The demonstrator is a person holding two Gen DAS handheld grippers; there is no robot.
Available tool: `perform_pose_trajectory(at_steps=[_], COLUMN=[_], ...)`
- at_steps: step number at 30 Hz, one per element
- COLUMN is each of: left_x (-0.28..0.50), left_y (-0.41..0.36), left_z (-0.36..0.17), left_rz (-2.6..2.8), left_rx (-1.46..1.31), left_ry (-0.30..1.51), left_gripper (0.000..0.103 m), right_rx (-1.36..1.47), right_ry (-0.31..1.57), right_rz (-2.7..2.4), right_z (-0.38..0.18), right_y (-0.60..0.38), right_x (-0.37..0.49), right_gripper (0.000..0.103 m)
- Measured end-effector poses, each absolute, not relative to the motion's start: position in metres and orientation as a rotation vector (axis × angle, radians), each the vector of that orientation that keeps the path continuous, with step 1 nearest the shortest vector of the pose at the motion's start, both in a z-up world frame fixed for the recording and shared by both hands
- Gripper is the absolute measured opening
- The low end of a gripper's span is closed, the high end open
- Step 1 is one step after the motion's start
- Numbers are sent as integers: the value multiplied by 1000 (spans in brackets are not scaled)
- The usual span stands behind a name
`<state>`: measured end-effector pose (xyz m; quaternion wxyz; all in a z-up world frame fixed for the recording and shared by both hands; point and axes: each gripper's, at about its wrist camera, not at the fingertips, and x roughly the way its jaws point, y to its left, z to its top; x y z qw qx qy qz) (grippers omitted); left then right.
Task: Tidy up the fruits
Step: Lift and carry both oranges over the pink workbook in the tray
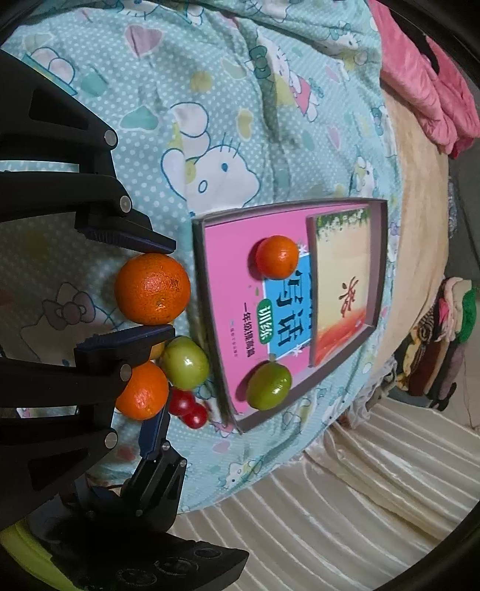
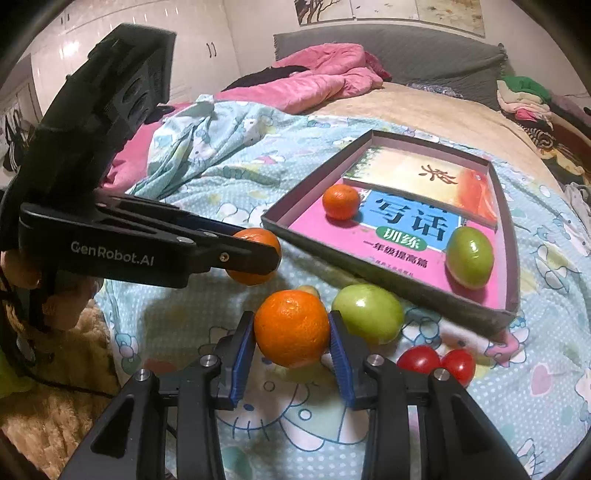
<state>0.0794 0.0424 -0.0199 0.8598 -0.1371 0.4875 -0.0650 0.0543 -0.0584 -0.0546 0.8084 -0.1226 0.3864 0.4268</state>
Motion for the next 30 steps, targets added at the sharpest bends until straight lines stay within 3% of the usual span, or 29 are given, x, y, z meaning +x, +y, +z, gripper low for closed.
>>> perform_pose_trajectory(at_steps=[30], left_x=[91], left_y=[42], left_z=[5], left_rz=[-65], left_rx=[-267], left_ry=[917], left_gripper=[40], right_rx=[-120], right_ry=[734], right_rz=[786], right_z=[-32], right_y=[-87], right_x=[88], right_gripper=[39])
